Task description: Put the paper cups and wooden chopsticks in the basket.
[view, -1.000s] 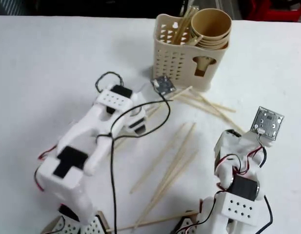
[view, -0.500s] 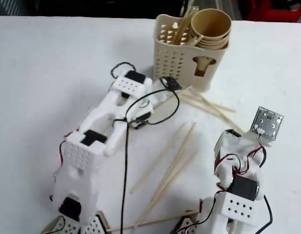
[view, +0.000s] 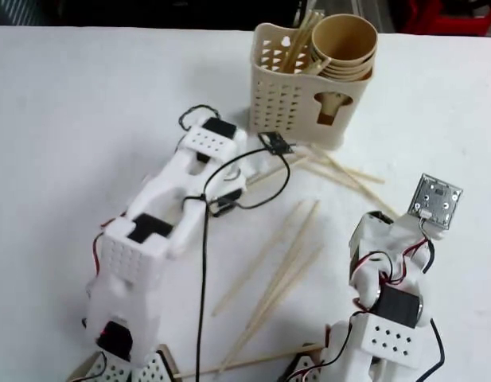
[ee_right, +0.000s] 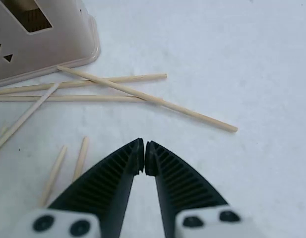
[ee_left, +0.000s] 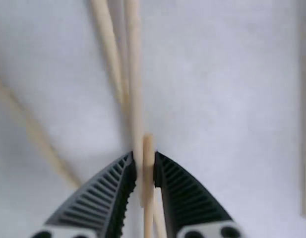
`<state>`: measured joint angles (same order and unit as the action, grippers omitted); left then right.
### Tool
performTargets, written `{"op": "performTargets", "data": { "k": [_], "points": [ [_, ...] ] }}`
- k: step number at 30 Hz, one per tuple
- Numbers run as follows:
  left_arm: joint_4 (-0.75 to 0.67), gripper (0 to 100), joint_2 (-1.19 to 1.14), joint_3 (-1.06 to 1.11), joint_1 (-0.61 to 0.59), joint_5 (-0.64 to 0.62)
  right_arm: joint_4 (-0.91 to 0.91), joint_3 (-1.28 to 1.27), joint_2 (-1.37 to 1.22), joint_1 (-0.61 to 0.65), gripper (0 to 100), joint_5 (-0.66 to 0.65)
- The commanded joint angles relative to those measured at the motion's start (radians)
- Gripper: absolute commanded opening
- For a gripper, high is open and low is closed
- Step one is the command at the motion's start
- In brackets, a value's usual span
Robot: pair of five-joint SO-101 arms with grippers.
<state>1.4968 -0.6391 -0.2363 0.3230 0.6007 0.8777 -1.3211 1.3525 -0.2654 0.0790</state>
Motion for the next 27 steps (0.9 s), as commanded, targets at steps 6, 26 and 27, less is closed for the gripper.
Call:
{"op": "performTargets", "data": {
  "k": [6, 26, 27],
  "points": [
    [-0.021, 2, 0.407, 0.236, 0.025, -0.031, -0.018, 0.006, 0.024, -0.013, 2.1, -0.002],
    [-0.018, 2, 0.82, -0.101, 0.16, -0.19, -0.018, 0.006, 0.024, -0.013, 2.1, -0.002],
    [-0.043, 2, 0.82, -0.133, 0.163, -0.201, -0.018, 0.006, 0.024, -0.013, 2.1, -0.002]
  ]
}}
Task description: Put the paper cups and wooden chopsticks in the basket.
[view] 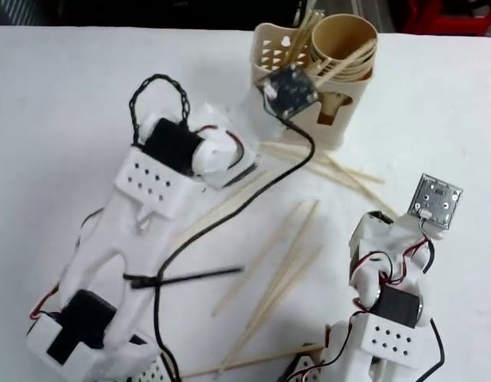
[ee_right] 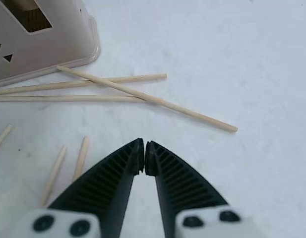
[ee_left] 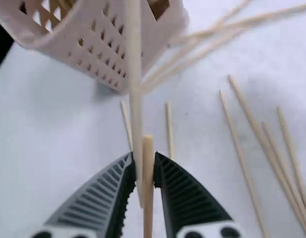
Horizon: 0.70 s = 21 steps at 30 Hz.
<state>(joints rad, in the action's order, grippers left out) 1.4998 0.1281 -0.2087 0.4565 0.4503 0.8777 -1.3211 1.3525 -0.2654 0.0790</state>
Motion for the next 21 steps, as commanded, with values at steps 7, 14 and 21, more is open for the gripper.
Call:
{"op": "performTargets", "data": {
  "k": [7, 14, 21],
  "points": [
    [-0.351, 2, 0.053, -0.256, 0.028, -0.18, -0.018, 0.006, 0.024, -0.012, 2.1, -0.002],
    [-0.657, 2, 0.03, -0.256, 0.022, -0.284, -0.018, 0.006, 0.024, -0.012, 2.1, -0.002],
    [-0.957, 2, -0.085, -0.264, 0.005, -0.356, -0.019, 0.006, 0.024, -0.012, 2.1, -0.002]
  ]
}}
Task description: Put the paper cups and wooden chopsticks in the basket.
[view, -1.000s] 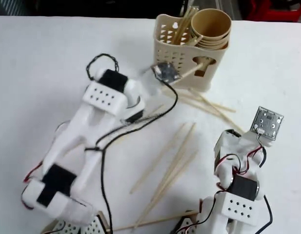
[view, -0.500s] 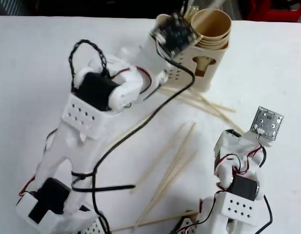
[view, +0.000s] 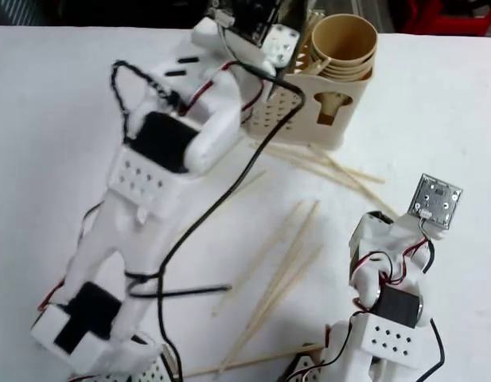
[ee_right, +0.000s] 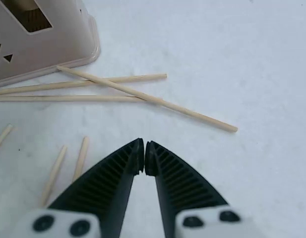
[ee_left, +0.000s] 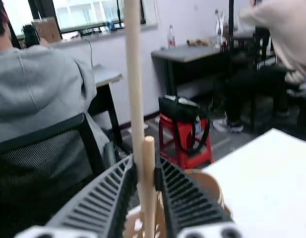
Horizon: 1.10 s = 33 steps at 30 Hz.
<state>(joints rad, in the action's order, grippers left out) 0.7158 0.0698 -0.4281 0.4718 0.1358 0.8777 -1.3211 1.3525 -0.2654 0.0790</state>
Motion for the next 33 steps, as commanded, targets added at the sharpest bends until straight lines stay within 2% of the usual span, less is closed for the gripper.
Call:
{"op": "performTargets", "data": {
  "k": [1, 5, 9, 16, 20, 24, 29, 33],
  "points": [
    [-0.218, 2, -0.038, -0.044, -0.012, -0.044, -0.019, 0.006, 0.024, -0.012, 2.1, -0.002],
    [-0.351, 2, -0.073, -0.044, -0.012, -0.041, -0.019, 0.006, 0.024, -0.012, 2.1, -0.002],
    [-0.427, 2, -0.117, -0.046, -0.012, -0.041, -0.019, 0.006, 0.024, -0.012, 2.1, -0.002],
    [-0.448, 2, -0.239, -0.046, -0.041, -0.04, -0.019, 0.006, 0.024, -0.01, 2.1, -0.002],
    [-0.428, 2, -0.305, -0.041, -0.073, -0.04, -0.019, 0.006, 0.024, -0.01, 2.1, -0.002],
    [-0.338, 3, -0.337, -0.044, -0.082, -0.04, -0.019, 0.006, 0.024, -0.01, 2.1, -0.002],
    [-0.204, 12, -0.335, -0.044, -0.082, -0.041, -0.019, 0.006, 0.024, -0.01, 2.1, -0.002],
    [-0.135, 13, -0.305, -0.046, -0.082, -0.041, -0.019, 0.006, 0.022, -0.01, 2.1, -0.002]
  ]
}}
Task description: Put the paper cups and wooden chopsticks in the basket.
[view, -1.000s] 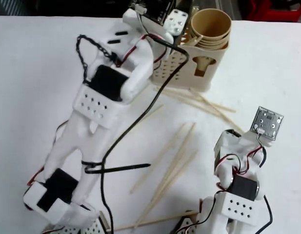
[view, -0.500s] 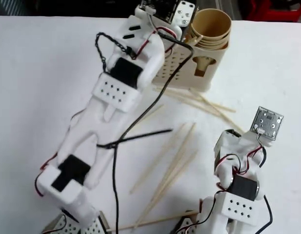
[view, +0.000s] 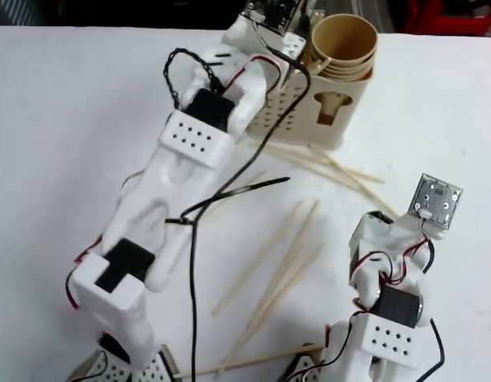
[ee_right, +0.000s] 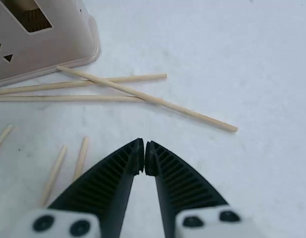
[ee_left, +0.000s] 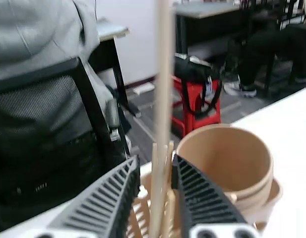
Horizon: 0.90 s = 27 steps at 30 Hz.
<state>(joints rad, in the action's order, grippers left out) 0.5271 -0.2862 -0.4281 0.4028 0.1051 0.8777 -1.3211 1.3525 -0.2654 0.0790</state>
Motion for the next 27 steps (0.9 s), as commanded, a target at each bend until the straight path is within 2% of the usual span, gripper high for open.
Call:
{"op": "performTargets", "data": {
  "k": [1, 8, 23, 27],
  "points": [
    [0.069, 13, 0.062, -0.046, -0.013, -0.011, -0.019, 0.006, 0.022, -0.01, 2.1, -0.002],
    [0.25, 14, 0.177, -0.044, -0.015, -0.006, -0.019, 0.006, 0.022, -0.01, 2.1, -0.002],
    [0.74, 14, 0.249, -0.038, -0.099, 0.259, -0.019, 0.005, 0.022, -0.01, 2.1, -0.002],
    [0.859, 21, 0.248, -0.037, -0.099, 0.284, -0.019, 0.005, 0.022, -0.01, 2.1, -0.002]
  ]
}}
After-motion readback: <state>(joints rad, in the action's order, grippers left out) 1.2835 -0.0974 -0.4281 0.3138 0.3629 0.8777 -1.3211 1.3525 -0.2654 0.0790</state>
